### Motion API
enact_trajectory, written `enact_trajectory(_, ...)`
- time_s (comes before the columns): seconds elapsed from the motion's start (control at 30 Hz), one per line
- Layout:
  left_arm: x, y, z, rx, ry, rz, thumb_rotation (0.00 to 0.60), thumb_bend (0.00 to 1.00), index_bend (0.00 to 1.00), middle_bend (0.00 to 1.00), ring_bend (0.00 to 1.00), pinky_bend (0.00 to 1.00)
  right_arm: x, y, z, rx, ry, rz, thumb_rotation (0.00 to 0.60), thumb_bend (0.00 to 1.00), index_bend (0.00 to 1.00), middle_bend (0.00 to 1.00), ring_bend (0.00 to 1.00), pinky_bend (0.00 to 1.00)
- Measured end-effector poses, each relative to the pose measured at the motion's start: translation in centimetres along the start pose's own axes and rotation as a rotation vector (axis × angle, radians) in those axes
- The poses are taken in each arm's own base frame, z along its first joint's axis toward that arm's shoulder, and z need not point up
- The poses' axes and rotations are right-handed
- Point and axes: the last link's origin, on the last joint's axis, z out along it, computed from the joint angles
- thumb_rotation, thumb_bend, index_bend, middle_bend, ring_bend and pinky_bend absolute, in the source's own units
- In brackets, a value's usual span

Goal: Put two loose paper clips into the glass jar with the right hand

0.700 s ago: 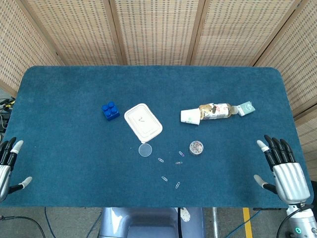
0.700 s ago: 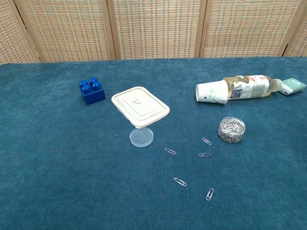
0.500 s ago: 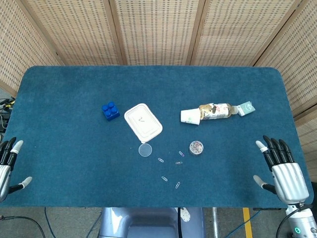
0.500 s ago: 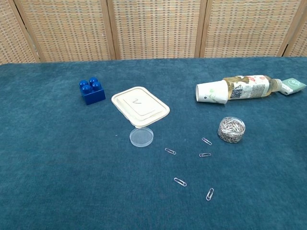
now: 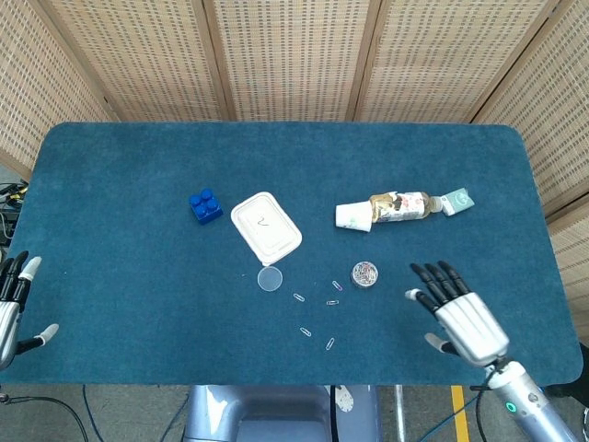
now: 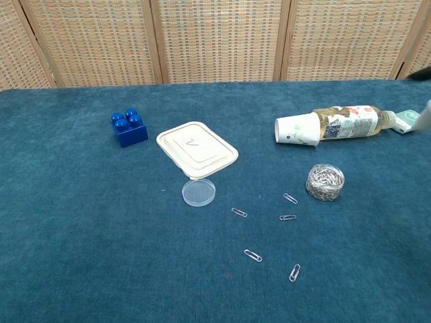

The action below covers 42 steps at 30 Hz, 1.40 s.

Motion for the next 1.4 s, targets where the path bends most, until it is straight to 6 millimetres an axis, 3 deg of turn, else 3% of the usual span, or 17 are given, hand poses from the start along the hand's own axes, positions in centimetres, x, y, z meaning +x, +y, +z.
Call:
enact_trajectory(0.27, -0.2, -0.4, 0.6, 0.022, -0.018, -0.005, 0.600, 0.00, 0.00, 0.00, 0.00, 0.00, -2.8, -4.4, 6.6, 0.301, -0.239, -0.053, 0.600, 0.29, 0.40, 0.00, 0.00, 0.00)
enact_trajectory(0.53, -0.4, -0.4, 0.9, 0.022, -0.031, -0.005, 0.600, 0.00, 0.00, 0.00, 0.00, 0.00, -5.5, -8.4, 9.9, 0.415, -0.311, -0.061, 0.600, 0.35, 0.41, 0.00, 0.00, 0.00)
enact_trajectory(0.93, -0.6, -0.3, 0.8, 0.016, -0.038, 0.000, 0.600, 0.00, 0.00, 0.00, 0.00, 0.00, -8.4, -9.2, 11.0, 0.401, -0.377, -0.098, 0.600, 0.35, 0.43, 0.00, 0.00, 0.00)
enact_trajectory(1.4, -0.9, -0.2, 0.9, 0.017, -0.044, 0.008, 0.600, 0.00, 0.00, 0.00, 0.00, 0.00, -9.9, -10.1, 12.0, 0.391, -0.365, -0.080, 0.600, 0.35, 0.44, 0.00, 0.00, 0.00)
